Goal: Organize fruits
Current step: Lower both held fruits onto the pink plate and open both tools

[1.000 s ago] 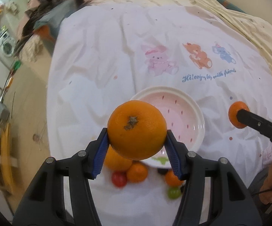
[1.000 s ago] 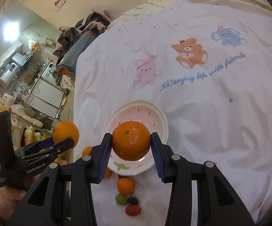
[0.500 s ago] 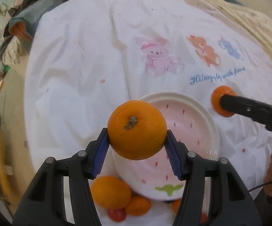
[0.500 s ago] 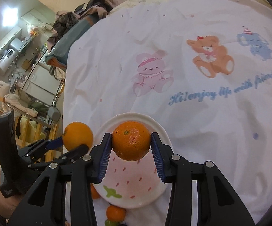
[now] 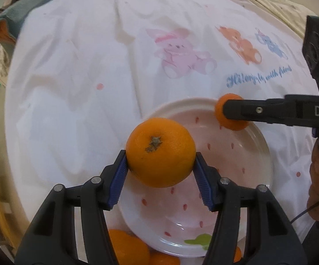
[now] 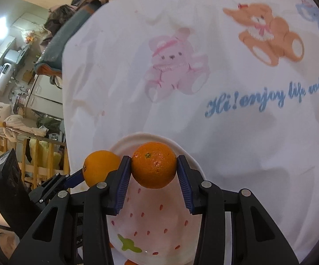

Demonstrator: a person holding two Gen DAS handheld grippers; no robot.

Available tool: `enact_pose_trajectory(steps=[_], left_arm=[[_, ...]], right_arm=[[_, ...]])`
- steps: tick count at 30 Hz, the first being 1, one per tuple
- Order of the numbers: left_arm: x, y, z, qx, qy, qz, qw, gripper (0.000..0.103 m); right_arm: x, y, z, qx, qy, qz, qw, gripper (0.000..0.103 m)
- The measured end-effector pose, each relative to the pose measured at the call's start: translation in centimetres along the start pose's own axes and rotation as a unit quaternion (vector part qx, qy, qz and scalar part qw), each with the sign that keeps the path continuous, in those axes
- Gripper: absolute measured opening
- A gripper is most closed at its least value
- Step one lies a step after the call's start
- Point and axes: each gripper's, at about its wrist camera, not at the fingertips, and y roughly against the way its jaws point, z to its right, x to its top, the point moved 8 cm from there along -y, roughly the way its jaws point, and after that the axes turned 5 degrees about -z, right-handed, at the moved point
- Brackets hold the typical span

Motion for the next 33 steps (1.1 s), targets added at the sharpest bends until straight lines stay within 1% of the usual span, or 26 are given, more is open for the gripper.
enact_pose_trajectory(steps=[4, 6, 8, 12, 13, 14, 15, 16, 19, 24, 30, 33], left_arm=[[-0.6, -0.8, 1.1, -0.001, -0.022, -0.010, 0.9997, 0.054], [-0.8, -1.2, 1.2, 0.001, -0.021, -0.016, 0.9996, 0.055], [-0.7, -1.2, 1.2, 0.003, -0.023, -0.013, 0.9996, 0.056], [-0.5, -1.2, 1.2, -0.001, -0.028, -0.011, 0.9996, 0.058], [-0.4, -1.3, 1.2, -0.005, -0.026, -0.013, 0.9996, 0.058], [-0.4, -1.2, 1.3, -0.011, -0.024, -0.015, 0.9995, 0.063], [-0.4, -1.1, 1.3, -0.015, -0.023, -0.015, 0.9995, 0.071], [-0.4, -1.1, 1.4, -0.014, -0.023, -0.012, 0.9996, 0.074], [-0.7, -1.0, 1.7, -0.020, -0.026, -0.013, 0.9994, 0.075], [-0.6, -0.6, 1.5, -0.014, -0.028, -0.007, 0.9995, 0.075], [-0.1, 1.1, 0.9, -0.014, -0.012, 0.013, 0.9997, 0.075], [-0.3, 1.8, 0.6, -0.013, -0.002, 0.016, 0.9998, 0.075]], right_arm=[[-0.8, -0.9, 0.7, -0.001, -0.012, -0.026, 1.000, 0.045], [-1.0, -1.2, 0.8, 0.005, -0.016, -0.031, 0.999, 0.046], [-1.1, -1.3, 0.7, 0.000, -0.014, -0.034, 0.999, 0.046], [-1.1, -1.3, 0.7, 0.009, -0.023, -0.037, 0.999, 0.047], [-1.1, -1.4, 0.7, 0.007, -0.024, -0.038, 0.999, 0.049], [-1.0, -1.2, 0.7, 0.011, -0.027, -0.036, 0.999, 0.052], [-1.0, -1.1, 0.6, 0.018, -0.029, -0.033, 0.999, 0.060], [-0.9, -1.0, 0.6, 0.020, -0.032, -0.029, 0.999, 0.067], [-0.6, -0.6, 0.2, 0.013, -0.020, -0.017, 1.000, 0.067], [-0.4, 0.0, 0.3, 0.014, -0.023, -0.008, 1.000, 0.067], [-0.5, 1.3, -0.3, 0.003, -0.012, 0.007, 1.000, 0.067], [-1.1, 2.3, -0.8, -0.004, -0.002, 0.015, 1.000, 0.068]])
